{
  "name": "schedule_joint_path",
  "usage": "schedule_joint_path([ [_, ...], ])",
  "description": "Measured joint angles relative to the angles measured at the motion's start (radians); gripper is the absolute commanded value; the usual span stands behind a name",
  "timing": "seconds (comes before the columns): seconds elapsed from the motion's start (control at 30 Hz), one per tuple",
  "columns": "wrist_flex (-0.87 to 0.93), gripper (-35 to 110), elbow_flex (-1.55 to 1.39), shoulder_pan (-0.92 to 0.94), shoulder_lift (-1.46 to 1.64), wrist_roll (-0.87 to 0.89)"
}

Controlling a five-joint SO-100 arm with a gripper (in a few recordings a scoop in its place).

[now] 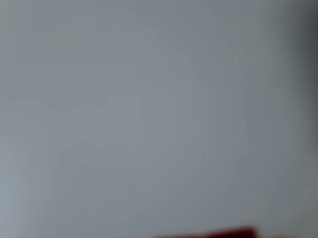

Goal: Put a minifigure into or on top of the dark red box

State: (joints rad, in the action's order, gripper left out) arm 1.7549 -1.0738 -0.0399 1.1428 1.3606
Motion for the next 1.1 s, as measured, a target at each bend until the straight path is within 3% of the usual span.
schedule_joint_path([
  [0.23, -0.005, 0, -0.078, 0.146, 0.227, -0.449],
  [0.5, -0.097, 0, -0.279, 0.463, 0.515, -0.838],
  [0.73, -0.212, 0, -0.322, 0.603, 0.52, -1.034],
  [1.1, -0.342, 0, -0.336, 0.703, 0.448, -1.206],
])
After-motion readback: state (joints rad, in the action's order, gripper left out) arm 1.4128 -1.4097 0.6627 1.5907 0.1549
